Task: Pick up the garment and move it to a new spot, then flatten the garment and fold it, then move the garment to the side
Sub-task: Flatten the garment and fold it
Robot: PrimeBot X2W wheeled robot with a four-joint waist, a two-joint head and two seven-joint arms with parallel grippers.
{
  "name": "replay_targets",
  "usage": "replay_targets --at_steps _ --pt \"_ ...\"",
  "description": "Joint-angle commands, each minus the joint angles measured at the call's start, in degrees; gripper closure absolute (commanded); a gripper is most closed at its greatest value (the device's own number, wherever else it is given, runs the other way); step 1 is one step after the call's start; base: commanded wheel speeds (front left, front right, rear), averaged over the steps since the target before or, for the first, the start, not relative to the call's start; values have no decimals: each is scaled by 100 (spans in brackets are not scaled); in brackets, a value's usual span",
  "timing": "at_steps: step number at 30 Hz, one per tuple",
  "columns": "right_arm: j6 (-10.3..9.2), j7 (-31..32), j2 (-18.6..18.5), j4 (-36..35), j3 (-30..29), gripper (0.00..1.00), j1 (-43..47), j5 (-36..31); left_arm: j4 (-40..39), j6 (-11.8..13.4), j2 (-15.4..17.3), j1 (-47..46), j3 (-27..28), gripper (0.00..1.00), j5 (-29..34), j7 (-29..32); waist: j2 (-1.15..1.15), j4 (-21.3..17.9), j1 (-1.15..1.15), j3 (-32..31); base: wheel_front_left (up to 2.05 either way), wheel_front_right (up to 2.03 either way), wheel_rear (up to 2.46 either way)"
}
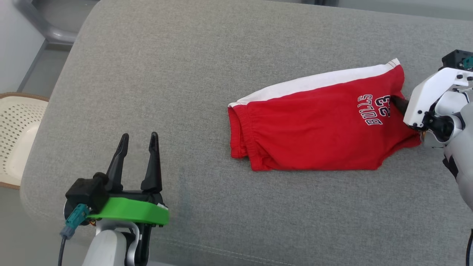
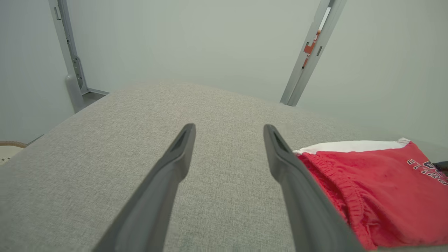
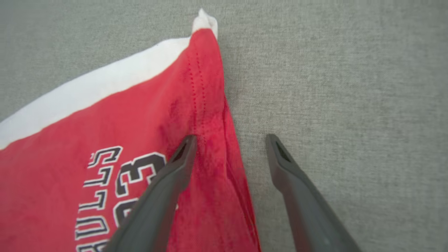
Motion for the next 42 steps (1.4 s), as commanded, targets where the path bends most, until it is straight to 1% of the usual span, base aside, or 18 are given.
replay_targets --at_steps 1,8,13,14,15,16,19,24,31,37,40,42 --pt "1 -45 37 133 -66 0 -88 -104 -26 -27 0 102 69 0 12 2 0 54 0 2 0 0 0" --pt "2 -11 361 794 -177 0 -217 -511 -112 -79 -13 193 108 0 -184 0 0 117 0 -2 0 0 0" --pt "3 151 610 1015 -111 0 -110 -764 -123 -94 -14 127 58 0 -210 1 0 89 0 19 0 0 0" --pt "4 187 668 1035 -71 15 -80 -810 -124 -99 -14 114 48 0 -206 0 0 70 0 30 0 0 0" --pt "11 198 717 1037 -36 60 -58 -843 -126 -101 -14 102 41 0 -207 0 0 55 0 38 0 0 0" --pt "12 138 753 1010 -1 100 -50 -884 -125 -103 -14 90 36 0 -206 1 0 33 0 51 0 0 0" --pt "4 -87 663 973 62 100 -97 -1068 -127 -104 -14 49 30 0 -158 0 0 -32 0 97 0 0 0" --pt "-13 -290 518 988 29 100 -244 -1244 -142 -115 -11 16 86 0 -99 0 0 -152 0 104 0 0 0" --pt "-4 -903 102 936 -97 100 -280 -1538 -113 -131 -11 75 150 0 -43 1 0 -388 0 -77 0 0 0" --pt "-4 -1261 -276 967 -247 100 -288 -1828 -105 -142 -10 221 159 0 -26 0 0 -635 0 -291 0 0 0" --pt "-4 -1321 -442 1000 -283 100 -387 -2085 -102 -143 -10 242 138 0 -59 1 0 -698 0 -379 0 0 0" --pt "-4 -1287 -427 1004 -304 100 -453 -2252 -117 -144 -9 244 137 0 -109 0 0 -720 0 -431 0 0 0"
